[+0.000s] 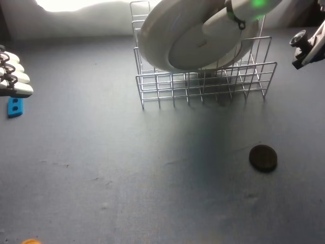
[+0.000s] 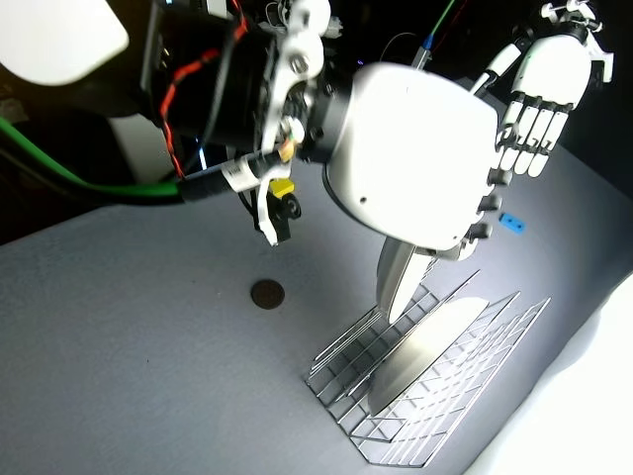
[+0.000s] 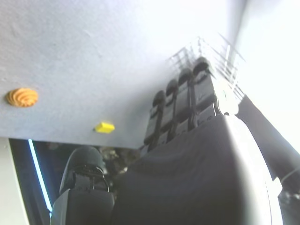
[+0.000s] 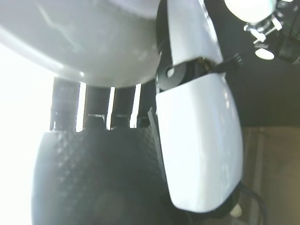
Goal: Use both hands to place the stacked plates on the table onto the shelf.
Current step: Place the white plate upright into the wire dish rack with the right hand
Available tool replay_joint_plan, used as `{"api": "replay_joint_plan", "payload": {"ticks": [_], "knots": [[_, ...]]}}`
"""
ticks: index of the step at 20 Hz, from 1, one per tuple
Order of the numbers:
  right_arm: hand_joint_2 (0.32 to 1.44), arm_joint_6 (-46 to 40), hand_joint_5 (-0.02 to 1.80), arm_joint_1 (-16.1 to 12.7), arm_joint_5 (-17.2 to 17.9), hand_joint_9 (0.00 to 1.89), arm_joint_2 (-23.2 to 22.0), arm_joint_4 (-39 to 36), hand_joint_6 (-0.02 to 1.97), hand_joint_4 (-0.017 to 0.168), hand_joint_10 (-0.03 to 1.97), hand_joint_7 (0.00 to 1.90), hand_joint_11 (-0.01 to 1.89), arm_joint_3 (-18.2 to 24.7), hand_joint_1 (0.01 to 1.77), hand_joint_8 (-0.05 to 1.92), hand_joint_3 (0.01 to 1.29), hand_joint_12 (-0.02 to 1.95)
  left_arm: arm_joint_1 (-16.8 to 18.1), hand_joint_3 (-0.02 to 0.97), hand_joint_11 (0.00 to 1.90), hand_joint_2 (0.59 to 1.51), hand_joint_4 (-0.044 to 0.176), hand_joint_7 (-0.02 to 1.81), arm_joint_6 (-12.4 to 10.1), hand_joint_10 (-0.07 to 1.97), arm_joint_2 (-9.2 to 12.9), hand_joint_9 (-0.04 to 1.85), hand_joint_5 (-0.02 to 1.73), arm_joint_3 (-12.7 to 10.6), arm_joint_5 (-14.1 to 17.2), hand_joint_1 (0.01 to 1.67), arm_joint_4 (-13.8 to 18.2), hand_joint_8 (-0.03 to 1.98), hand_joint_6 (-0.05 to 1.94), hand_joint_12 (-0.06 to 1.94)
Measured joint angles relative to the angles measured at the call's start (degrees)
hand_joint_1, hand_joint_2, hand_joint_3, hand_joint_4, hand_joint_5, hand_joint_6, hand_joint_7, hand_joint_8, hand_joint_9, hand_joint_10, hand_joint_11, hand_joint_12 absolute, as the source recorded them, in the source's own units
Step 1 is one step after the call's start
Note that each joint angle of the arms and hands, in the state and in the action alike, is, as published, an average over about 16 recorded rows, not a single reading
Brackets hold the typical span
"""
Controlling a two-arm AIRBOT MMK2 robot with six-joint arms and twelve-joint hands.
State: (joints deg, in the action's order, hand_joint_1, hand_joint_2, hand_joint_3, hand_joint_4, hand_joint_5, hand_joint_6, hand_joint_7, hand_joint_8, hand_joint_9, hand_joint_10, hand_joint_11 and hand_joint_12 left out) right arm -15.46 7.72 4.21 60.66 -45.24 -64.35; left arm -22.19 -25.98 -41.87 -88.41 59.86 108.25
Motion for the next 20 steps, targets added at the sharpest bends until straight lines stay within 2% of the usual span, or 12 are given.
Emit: {"api": "replay_joint_plan", "payload": {"ticks": [15,20], "knots": [[0.98,2.09,0.94,5.36,1.45,1.09,4.98,0.26,0.89,-0.01,0.95,1.07,0.94,-7.16,1.37,0.78,0.01,1.04,0.32,0.022,0.02,1.211,0.001,0.02,-0.01,0.01,0.0,0.02,0.02,0.42,0.0,0.02,0.45,0.02,-0.01,-0.01],[0.99,2.66,0.93,6.77,1.9,1.1,6.28,0.21,0.9,-0.01,0.83,1.07,0.94,-8.99,1.35,0.79,0.01,1.05,0.58,0.021,0.02,1.211,0.001,0.02,-0.01,0.01,0.0,0.02,0.02,0.56,0.01,0.02,0.65,0.02,-0.01,-0.01]]}}
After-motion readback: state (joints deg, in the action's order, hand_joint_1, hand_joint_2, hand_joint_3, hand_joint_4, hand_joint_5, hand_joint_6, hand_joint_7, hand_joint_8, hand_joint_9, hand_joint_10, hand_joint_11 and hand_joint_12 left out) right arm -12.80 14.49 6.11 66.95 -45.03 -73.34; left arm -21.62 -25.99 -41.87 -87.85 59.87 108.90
